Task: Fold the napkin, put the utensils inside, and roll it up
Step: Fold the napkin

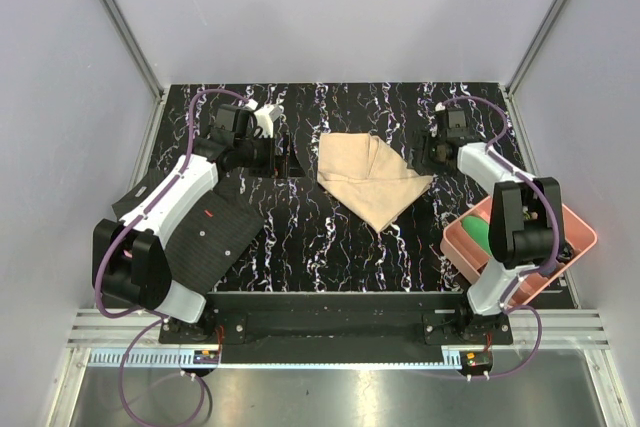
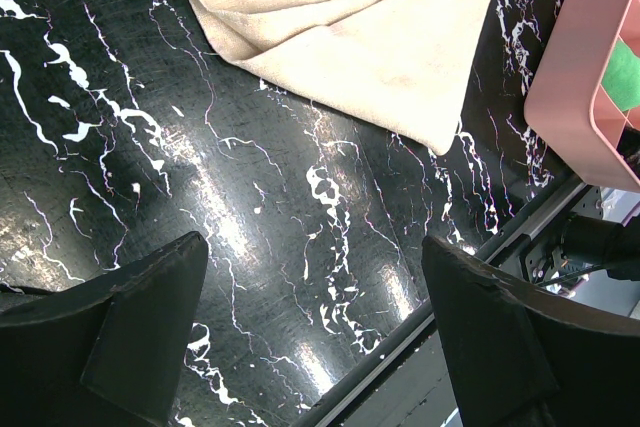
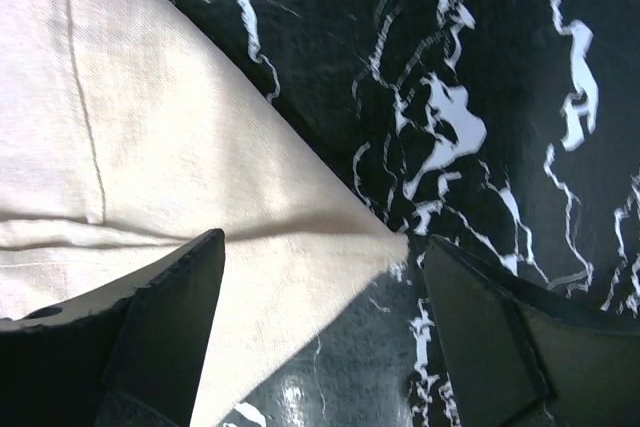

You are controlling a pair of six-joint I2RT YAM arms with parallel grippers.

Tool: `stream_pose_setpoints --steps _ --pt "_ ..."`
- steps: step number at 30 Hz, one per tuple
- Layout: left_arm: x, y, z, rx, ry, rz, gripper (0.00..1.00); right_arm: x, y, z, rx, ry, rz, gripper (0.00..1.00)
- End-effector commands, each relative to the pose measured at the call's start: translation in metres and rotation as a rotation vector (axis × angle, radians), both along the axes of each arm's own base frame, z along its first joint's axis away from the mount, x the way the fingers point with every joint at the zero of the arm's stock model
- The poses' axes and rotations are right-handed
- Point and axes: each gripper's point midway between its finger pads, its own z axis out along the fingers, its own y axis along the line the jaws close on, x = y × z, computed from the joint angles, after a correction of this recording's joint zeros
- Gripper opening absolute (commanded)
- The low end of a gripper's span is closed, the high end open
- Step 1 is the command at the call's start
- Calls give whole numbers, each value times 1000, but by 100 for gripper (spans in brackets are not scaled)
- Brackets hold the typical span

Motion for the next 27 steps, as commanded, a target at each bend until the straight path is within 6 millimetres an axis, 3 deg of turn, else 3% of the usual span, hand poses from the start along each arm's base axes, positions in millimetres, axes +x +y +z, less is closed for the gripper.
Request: stream_pose_setpoints --steps 1,10,15,21,27 --pt "5 -5 6 -33 -24 -13 91 22 7 2 36 -31 71 88" --pt "5 -6 5 -47 -12 -6 91 45 25 -4 151 -81 159 89" --pt "6 -7 12 -71 -28 13 91 41 32 -17 196 -42 161 89" --pt "5 -12 24 -152 -43 57 91 15 35 -30 254 51 100 88" --pt "7 -14 5 -246 -41 156 91 -19 38 -43 303 173 23 86"
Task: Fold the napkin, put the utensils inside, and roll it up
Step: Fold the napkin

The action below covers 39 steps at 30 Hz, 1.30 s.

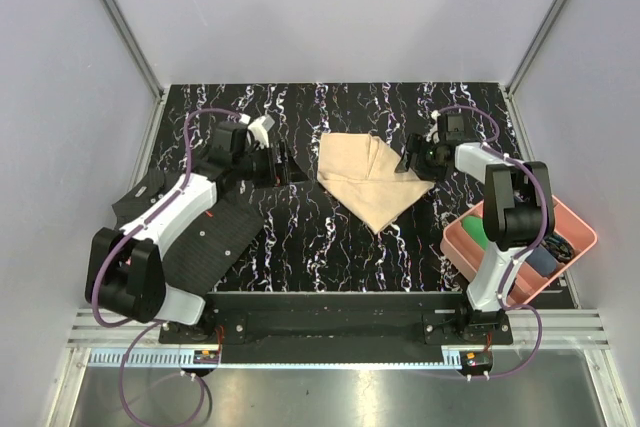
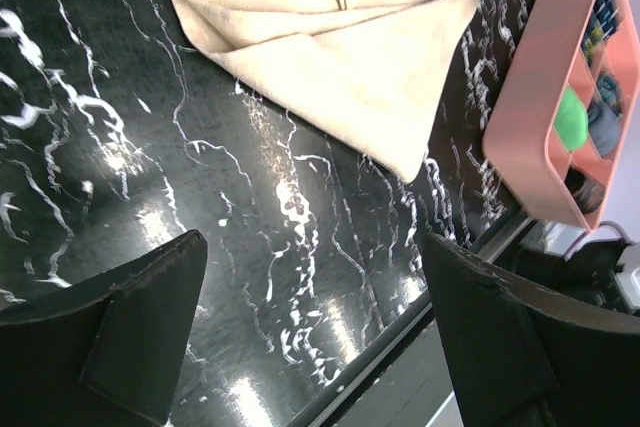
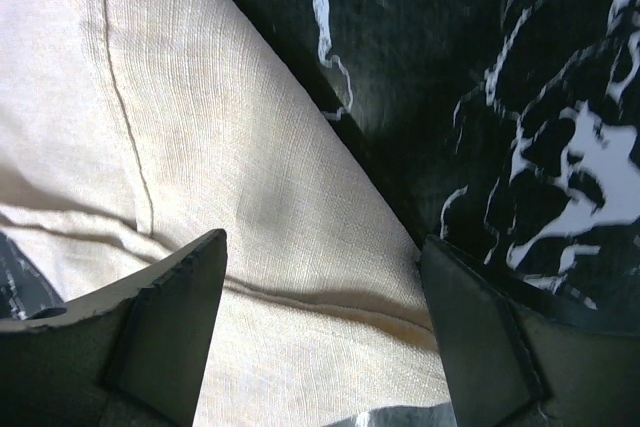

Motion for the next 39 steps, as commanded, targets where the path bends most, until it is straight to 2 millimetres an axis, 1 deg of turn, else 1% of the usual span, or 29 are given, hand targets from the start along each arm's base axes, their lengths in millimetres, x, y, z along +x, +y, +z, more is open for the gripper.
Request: stream_pose_setpoints --steps 1,3,7,8,9,11,12,14,15,16,18,19,21,23,24,26,27,28,29,30,31,32,33,35,36,37,38,39 --pt "14 -8 10 -136 -78 74 91 -37 6 -7 68 131 -60 85" --pt "15 -9 -1 -148 -50 89 91 -49 8 -7 90 160 -80 84" --pt "28 -11 -23 -139 -34 106 91 -72 22 -6 145 211 -93 83" --pt "30 -12 -25 -144 -29 111 91 -76 27 -6 150 218 -96 83" --pt "32 -14 -27 -151 -27 112 91 -86 37 -8 147 234 -77 83" --pt "39 -16 -29 -160 -33 115 91 -95 46 -10 128 245 -73 83" --pt "42 -16 -30 -160 -32 122 91 -105 57 -14 127 270 -66 83" --pt "50 -15 -31 -157 -36 133 91 -114 68 -17 124 290 -63 83" --pt "52 -14 -32 -153 -37 139 91 -122 74 -20 126 313 -71 83" --pt "56 -13 -32 -148 -40 148 91 -130 84 -22 117 319 -49 83" --pt "62 -8 -33 -140 -47 163 92 -143 95 -22 119 336 -51 83" --pt "64 -5 -33 -131 -53 175 92 -152 105 -22 113 338 -27 84" --pt "69 5 -32 -113 -67 198 92 -166 112 -20 125 355 -33 83" --pt "73 14 -31 -94 -75 226 92 -181 126 -18 127 363 3 84" --pt "73 18 -31 -83 -83 230 92 -191 129 -17 132 372 7 84" --pt "72 25 -32 -56 -93 248 92 -203 132 -16 115 378 23 84" --pt "70 28 -34 -45 -90 253 92 -204 130 -10 104 357 27 84" --pt "68 30 -33 -35 -95 260 92 -202 124 -8 73 333 17 84" --pt "67 31 -35 -29 -93 262 92 -205 119 -5 45 328 19 84" --pt "62 33 -41 -20 -82 263 92 -198 117 9 34 273 45 84" --pt "59 35 -39 -18 -86 268 92 -193 112 14 -1 243 41 84" --pt "56 36 -42 -15 -81 271 92 -192 109 22 -29 228 71 84" --pt "48 37 -50 -10 -63 269 92 -191 107 28 -48 212 76 84" --pt "42 39 -51 -15 -58 277 92 -193 106 32 -57 212 100 83" --pt "35 40 -57 -14 -48 276 92 -194 106 32 -54 216 103 82" --pt "32 40 -59 -19 -44 276 92 -194 106 31 -53 214 106 81" --pt "25 41 -66 -21 -21 282 92 -195 107 27 -58 225 114 78" --pt "24 40 -64 -34 -31 282 92 -196 109 26 -52 232 118 76"
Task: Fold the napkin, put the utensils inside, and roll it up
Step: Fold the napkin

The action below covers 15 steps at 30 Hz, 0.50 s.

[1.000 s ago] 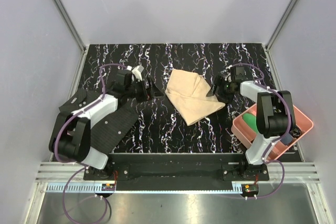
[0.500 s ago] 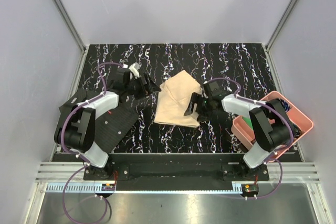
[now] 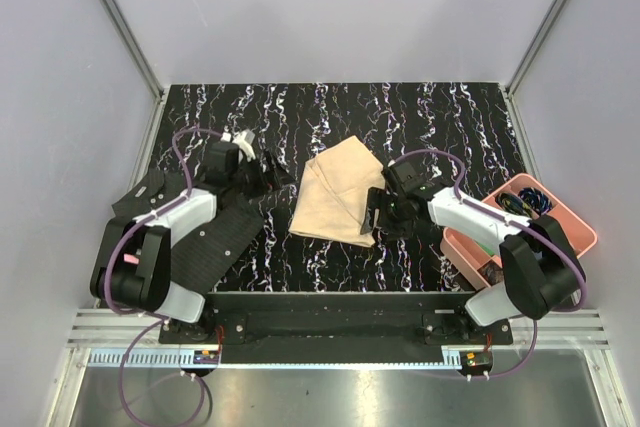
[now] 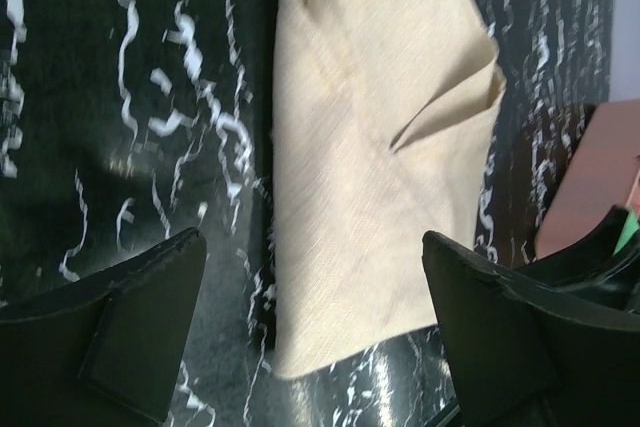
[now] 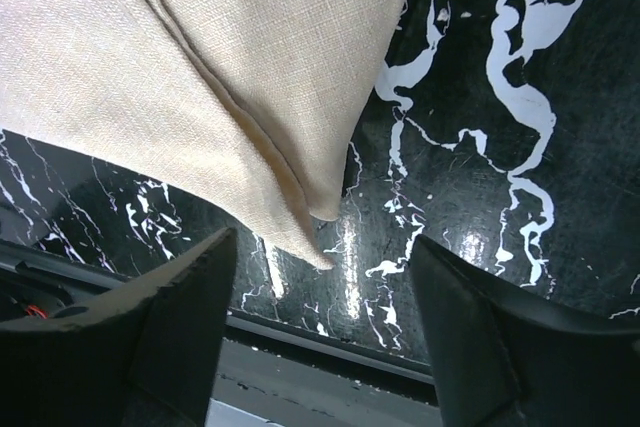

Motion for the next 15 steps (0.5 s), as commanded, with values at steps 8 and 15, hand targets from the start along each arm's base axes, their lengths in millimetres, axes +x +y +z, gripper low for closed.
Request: stream_pose_setpoints --steps 8,15 --pt "-20 3 -7 -35 -18 19 92 0 7 2 23 -6 22 56" --pt "-24 0 -15 -57 5 8 92 -1 10 -6 41 8 21 48"
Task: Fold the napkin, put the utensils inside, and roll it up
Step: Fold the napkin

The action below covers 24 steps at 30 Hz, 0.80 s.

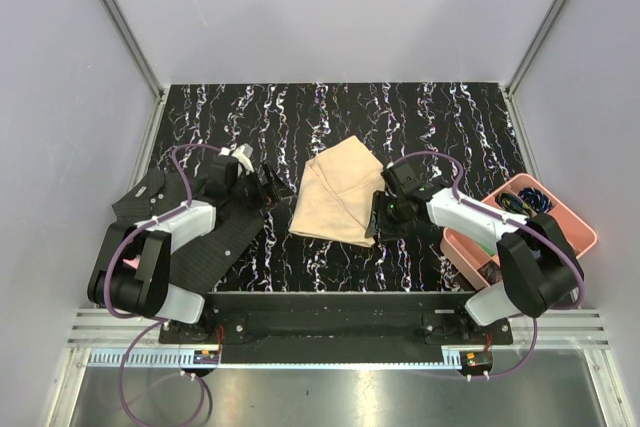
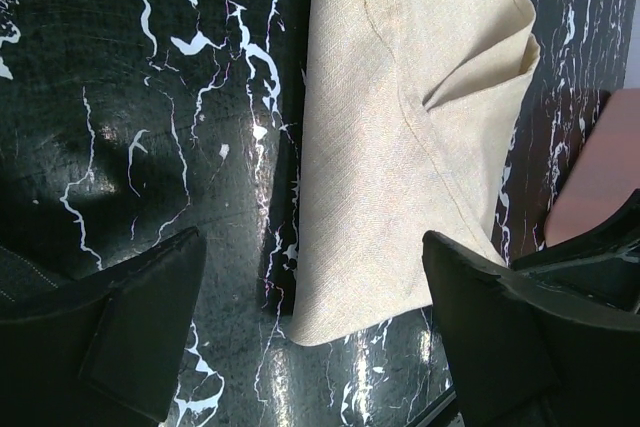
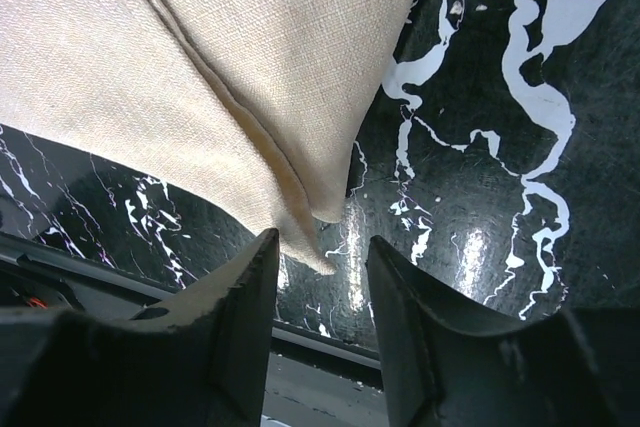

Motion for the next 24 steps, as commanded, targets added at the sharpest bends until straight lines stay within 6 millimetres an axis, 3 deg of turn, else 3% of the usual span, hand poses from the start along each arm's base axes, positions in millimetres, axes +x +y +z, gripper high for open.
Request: stream_pose_setpoints --steps 1,13,16,22,24 --pt "5 -6 13 -43 -64 -11 92 0 8 -5 30 4 4 47" --pt "3 -7 9 -48 -58 -21 92 -1 13 -20 55 37 -2 36" --pt "3 -8 6 -49 -51 -25 92 0 14 -20 51 31 -1 30" --pt "1 -10 3 -59 -40 -38 92 8 18 -7 75 -7 9 8" --pt "0 -11 2 -61 -37 -41 92 11 21 -2 84 -24 15 5"
